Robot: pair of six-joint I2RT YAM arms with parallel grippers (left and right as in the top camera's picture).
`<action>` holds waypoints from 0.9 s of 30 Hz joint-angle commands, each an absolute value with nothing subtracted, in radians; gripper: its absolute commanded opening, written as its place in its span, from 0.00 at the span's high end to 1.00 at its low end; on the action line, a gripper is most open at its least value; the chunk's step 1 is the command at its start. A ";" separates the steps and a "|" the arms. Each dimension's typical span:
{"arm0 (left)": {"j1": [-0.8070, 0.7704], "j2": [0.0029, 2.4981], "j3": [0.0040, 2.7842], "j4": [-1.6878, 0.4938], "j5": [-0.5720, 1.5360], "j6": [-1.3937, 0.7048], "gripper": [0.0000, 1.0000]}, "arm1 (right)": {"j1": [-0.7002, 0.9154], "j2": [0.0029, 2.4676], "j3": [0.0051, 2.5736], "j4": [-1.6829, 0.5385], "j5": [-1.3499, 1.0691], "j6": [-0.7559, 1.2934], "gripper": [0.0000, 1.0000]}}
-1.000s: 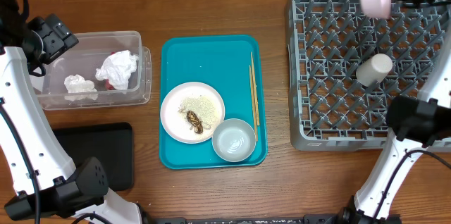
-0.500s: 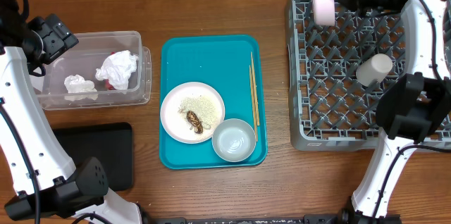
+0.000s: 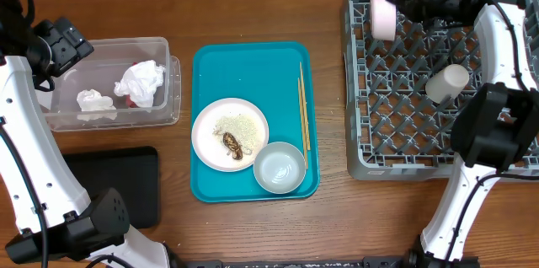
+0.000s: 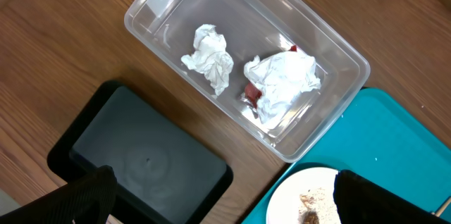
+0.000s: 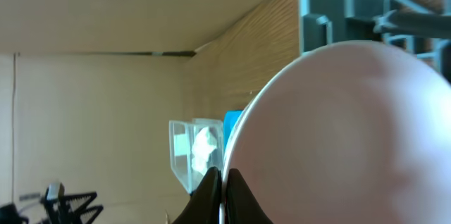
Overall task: Sort waste into correct bins and load items into the dishwasher
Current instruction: 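Set the pink bowl down in the rack and release it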
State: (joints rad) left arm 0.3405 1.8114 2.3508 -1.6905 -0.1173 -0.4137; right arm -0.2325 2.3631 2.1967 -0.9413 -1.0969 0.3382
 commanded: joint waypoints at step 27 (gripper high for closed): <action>0.340 1.810 2.351 -1.689 -0.130 -0.423 0.00 | -0.343 2.338 2.572 -1.423 -0.311 0.421 0.57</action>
State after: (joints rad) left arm 0.3405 1.8114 2.3508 -1.6905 -0.1173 -0.4137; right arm -0.3378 2.3611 2.4329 -1.3643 -0.5625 0.4065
